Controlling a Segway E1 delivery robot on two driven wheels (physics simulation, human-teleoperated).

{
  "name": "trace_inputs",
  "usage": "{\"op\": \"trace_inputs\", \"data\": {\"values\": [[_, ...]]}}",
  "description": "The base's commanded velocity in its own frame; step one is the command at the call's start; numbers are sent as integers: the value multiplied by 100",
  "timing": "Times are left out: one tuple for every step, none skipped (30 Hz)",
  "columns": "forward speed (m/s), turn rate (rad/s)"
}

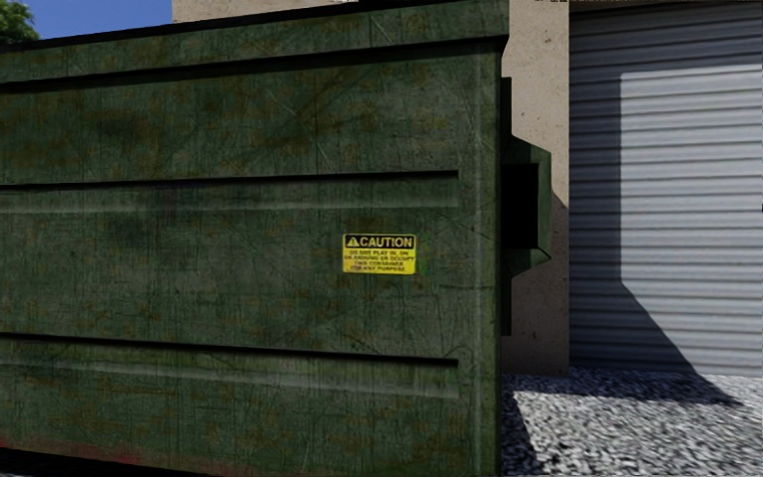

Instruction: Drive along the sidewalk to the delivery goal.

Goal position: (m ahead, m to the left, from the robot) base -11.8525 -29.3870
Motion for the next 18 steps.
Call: {"op": "trace_inputs", "data": {"values": [[0, 71], [0, 72], [0, 72], [0, 72], [0, 75], [0, 78], [0, 82], [0, 82], [0, 82], [0, 82], [0, 82], [0, 82], [0, 82], [0, 83], [0, 83], [0, 84], [0, 85], [0, 85]]}}
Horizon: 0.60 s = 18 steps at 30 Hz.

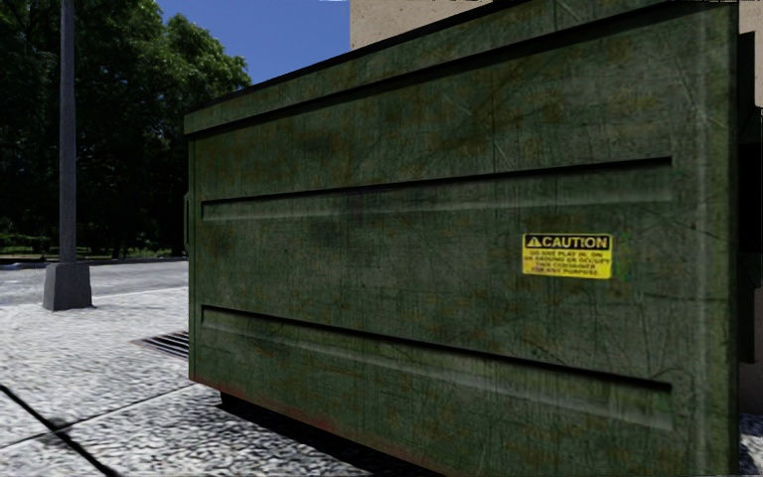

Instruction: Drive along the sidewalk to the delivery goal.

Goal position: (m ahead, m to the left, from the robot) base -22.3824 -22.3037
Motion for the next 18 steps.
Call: {"op": "trace_inputs", "data": {"values": [[0, 85], [0, 85], [0, 85], [0, 85], [0, 85], [0, 85], [0, 85], [0, 85], [0, 85], [0, 85], [0, 85], [0, 85], [0, 85], [0, 85], [0, 85], [0, 85], [0, 85], [0, 85]]}}
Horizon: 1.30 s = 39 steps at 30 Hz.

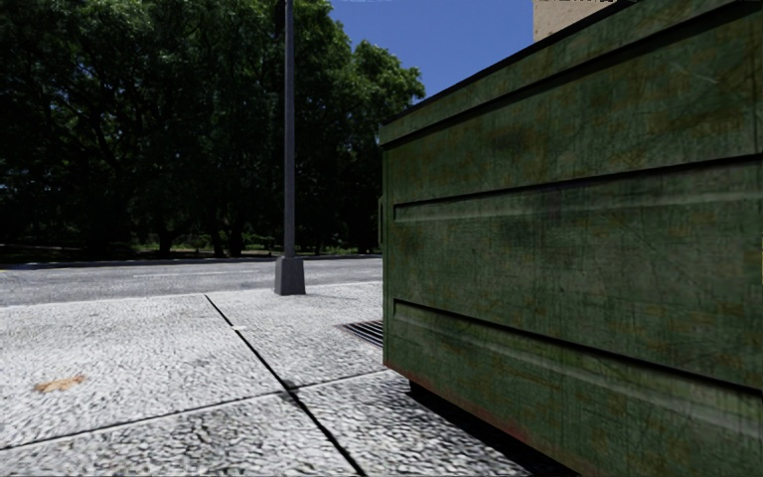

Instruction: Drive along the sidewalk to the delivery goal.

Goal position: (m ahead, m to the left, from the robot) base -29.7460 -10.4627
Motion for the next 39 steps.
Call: {"op": "trace_inputs", "data": {"values": [[0, 85], [0, 85], [0, 85], [0, 85], [0, 85], [0, 85], [0, 85], [0, 85], [0, 85], [1, 85], [1, 85], [6, 85], [8, 85], [8, 85], [8, 85], [8, 85], [8, 85], [8, 85], [8, 85], [19, 85], [34, 85], [43, 85], [43, 85], [47, 85], [48, 85], [48, 85], [48, 85], [48, 85], [48, 85], [48, 85], [48, 85], [48, 85], [48, 85], [48, 85], [48, 83], [48, 79], [48, 79], [48, 73], [48, 70]]}}
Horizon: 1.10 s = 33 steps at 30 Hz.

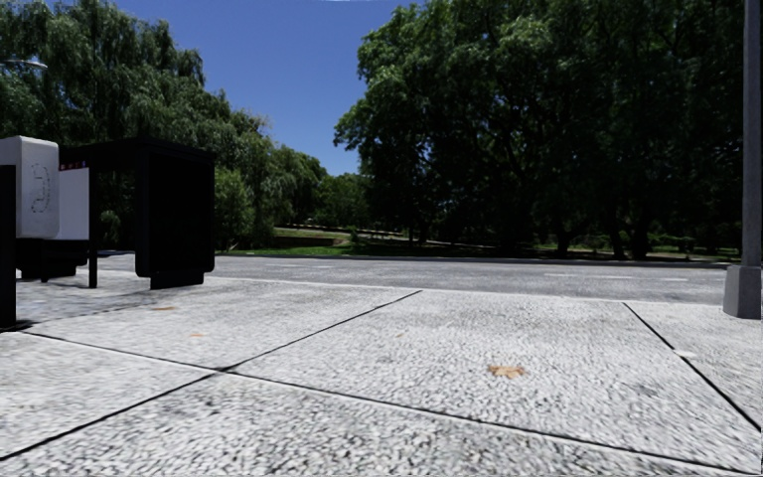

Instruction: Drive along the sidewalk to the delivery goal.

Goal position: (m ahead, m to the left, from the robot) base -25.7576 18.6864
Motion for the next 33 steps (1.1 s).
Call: {"op": "trace_inputs", "data": {"values": [[49, 69], [49, 69], [50, 61], [50, 44], [50, 0], [50, 0], [54, 0], [60, 0], [66, 0], [71, 0], [75, 0], [75, 0], [78, 0], [78, 0], [79, 0], [79, 0], [79, 0], [79, 14], [79, 26], [79, 26], [79, 34], [79, 43], [79, 46], [79, 46], [79, 48], [79, 50], [79, 56], [79, 58], [79, 58], [79, 58], [79, 58], [79, 58], [79, 58]]}}
